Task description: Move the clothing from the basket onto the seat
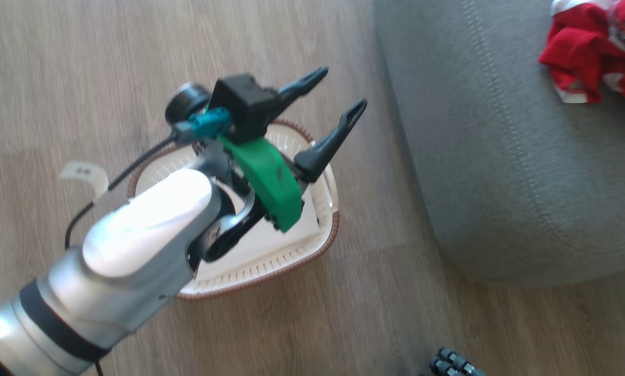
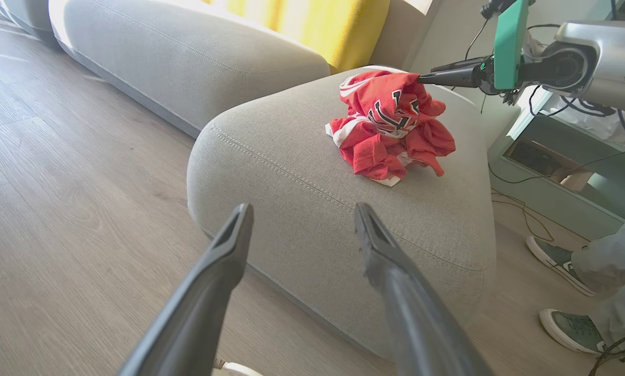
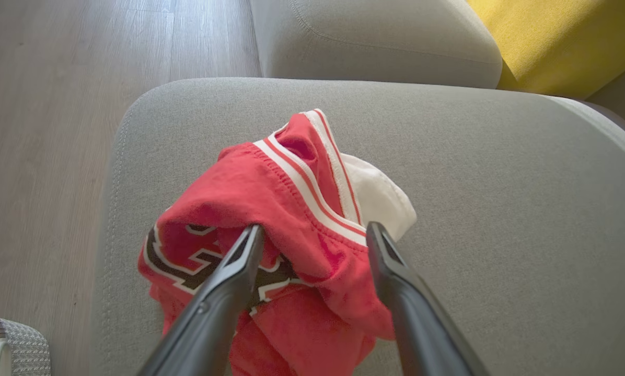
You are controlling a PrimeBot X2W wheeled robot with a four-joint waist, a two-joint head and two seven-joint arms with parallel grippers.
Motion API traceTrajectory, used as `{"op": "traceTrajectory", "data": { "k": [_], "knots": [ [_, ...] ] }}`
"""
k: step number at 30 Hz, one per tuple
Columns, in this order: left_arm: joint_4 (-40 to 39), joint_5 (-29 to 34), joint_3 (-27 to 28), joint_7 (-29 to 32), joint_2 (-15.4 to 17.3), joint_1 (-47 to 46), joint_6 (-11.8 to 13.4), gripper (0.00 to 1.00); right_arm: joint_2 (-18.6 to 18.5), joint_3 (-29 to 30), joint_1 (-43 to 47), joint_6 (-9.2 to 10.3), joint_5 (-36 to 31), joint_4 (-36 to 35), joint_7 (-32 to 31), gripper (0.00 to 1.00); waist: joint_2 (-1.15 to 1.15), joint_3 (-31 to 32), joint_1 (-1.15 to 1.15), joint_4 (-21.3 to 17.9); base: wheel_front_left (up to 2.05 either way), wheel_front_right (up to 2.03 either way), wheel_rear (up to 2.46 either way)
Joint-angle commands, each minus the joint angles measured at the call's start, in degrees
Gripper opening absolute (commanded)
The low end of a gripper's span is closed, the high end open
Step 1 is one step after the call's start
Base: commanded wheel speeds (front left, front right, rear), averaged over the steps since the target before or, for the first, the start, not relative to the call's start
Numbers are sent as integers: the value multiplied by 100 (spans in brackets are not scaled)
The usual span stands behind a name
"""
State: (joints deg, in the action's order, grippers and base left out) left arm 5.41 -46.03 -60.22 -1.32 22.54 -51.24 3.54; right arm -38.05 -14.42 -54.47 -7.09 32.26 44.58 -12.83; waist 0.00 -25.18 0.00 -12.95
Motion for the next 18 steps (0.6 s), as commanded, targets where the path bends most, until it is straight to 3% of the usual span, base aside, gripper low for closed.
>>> {"op": "traceTrajectory", "data": {
  "k": [1,10,18],
  "knots": [
    [-136,-52,272,-82,108,-7,33,100,-304,-104,207,-40,137,-220,-141,100,0,233,0,-89,0,0,0],
    [-131,-263,368,-274,230,400,162,100,-697,-481,655,-40,1008,-911,-1181,100,0,834,0,-177,0,0,0],
    [-164,-420,466,-459,284,723,308,100,-952,-640,962,-40,1205,-1895,-1081,100,0,1287,0,-61,0,0,0]
  ]
}}
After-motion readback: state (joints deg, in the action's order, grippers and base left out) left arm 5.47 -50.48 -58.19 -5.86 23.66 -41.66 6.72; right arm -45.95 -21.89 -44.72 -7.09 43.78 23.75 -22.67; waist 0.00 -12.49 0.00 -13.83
